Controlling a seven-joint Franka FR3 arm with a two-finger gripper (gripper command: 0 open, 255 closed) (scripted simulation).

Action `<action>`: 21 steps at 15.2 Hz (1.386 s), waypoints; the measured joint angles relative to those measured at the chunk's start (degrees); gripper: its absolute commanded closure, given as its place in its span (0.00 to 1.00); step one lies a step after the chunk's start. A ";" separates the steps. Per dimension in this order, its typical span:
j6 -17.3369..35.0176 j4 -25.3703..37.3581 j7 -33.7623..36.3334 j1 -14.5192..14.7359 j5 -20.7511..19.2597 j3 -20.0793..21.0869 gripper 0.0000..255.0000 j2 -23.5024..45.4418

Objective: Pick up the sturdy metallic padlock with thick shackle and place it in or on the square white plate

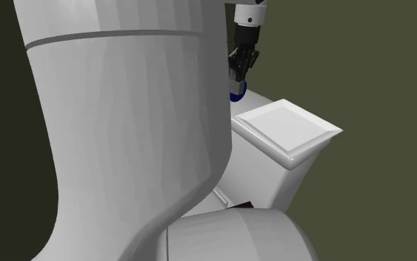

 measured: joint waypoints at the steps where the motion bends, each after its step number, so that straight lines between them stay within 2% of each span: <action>1: -0.03 -0.40 -1.01 -0.64 -0.12 -0.38 1.00 -0.36; 9: 1.02 -7.01 -9.07 -4.92 -2.44 -4.07 1.00 -5.79; 16: 0.73 -7.72 -16.80 -9.90 -2.54 -6.85 1.00 -6.19; 21: 3.80 -10.01 -18.16 -10.49 -1.67 -6.76 1.00 -5.08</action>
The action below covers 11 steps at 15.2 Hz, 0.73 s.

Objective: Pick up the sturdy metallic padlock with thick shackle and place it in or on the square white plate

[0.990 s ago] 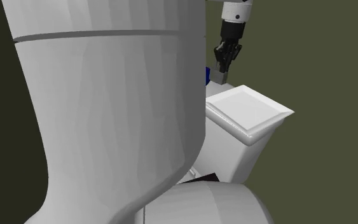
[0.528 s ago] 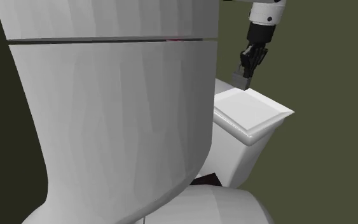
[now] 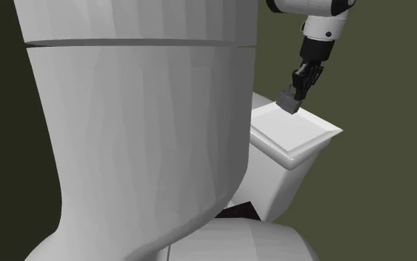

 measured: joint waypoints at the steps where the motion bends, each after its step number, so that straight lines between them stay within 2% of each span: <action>1: 0.75 -0.75 -0.15 0.02 0.08 0.03 1.00 0.02; 11: 6.64 -4.20 -1.85 -0.66 2.48 0.98 1.00 3.13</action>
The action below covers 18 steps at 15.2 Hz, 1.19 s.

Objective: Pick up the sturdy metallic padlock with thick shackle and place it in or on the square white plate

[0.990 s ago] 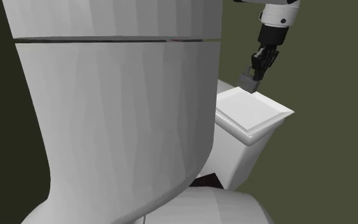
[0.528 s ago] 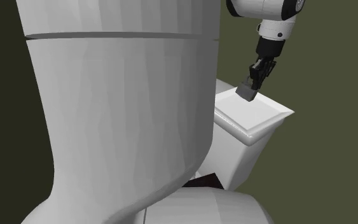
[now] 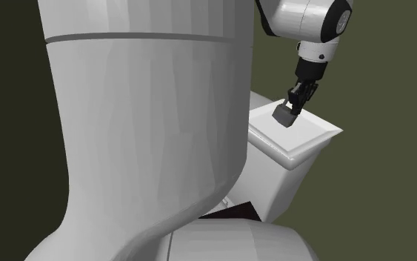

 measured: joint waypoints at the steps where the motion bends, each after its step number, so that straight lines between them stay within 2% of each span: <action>1: 0.08 -0.05 -0.01 0.00 0.03 0.02 1.00 0.04; 5: 0.16 -0.08 -0.02 0.00 0.06 0.03 1.00 0.07; 6: 0.17 -0.09 -0.02 0.00 0.06 0.03 0.00 0.07; 12: 0.17 -0.08 -0.02 0.00 0.07 0.03 0.00 0.06; 18: -5.96 4.26 1.26 0.24 -1.91 -0.87 0.00 -2.30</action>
